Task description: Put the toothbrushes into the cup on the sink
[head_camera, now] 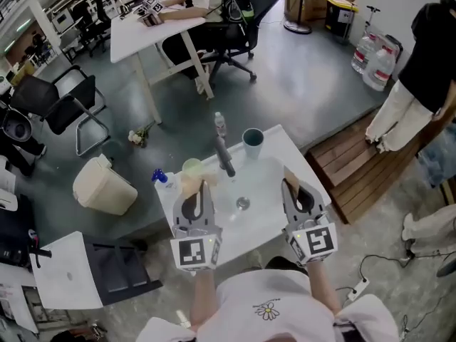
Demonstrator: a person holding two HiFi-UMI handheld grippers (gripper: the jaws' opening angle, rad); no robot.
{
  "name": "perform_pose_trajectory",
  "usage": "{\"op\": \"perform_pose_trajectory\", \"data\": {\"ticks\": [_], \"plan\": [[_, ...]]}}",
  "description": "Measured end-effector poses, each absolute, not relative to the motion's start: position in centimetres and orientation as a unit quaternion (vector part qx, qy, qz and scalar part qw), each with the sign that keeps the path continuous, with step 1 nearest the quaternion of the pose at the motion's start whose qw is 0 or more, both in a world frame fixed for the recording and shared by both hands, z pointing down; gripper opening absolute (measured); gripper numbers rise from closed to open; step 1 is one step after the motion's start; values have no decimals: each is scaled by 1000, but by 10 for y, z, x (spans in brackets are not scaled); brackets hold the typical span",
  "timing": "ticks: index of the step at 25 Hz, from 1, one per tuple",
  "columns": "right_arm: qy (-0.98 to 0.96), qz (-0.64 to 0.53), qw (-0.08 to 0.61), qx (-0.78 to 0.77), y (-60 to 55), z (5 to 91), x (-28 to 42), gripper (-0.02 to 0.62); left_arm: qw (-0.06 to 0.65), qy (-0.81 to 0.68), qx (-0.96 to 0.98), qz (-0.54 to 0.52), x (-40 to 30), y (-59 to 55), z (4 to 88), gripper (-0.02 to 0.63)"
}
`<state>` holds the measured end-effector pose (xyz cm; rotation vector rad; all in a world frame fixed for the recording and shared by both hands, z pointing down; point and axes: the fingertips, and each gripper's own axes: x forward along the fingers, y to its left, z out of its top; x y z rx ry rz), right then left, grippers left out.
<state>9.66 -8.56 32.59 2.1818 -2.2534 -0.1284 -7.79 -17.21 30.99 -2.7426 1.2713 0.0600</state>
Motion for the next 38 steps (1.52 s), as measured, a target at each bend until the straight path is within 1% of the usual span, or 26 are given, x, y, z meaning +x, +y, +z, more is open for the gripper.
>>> {"op": "perform_pose_trajectory", "data": {"ticks": [9, 15, 17, 25, 32, 38], "plan": [[-759, -56, -4, 649, -140, 315, 81, 28, 53, 469, -881, 21, -94, -189, 308, 38], [-786, -55, -13, 616, -162, 314, 85, 28, 72, 491, -868, 0, -84, -187, 312, 38], [-795, -48, -11, 605, -166, 316, 88, 28, 72, 503, -861, -5, -81, -186, 313, 38], [-813, -51, -8, 580, -175, 317, 103, 28, 68, 546, -834, 39, -66, -188, 287, 38], [-824, -40, 1, 565, -178, 324, 108, 28, 63, 561, -825, 28, -64, -193, 291, 38], [-828, -30, -4, 561, -183, 324, 113, 28, 69, 571, -818, 32, -64, -194, 289, 38]]}}
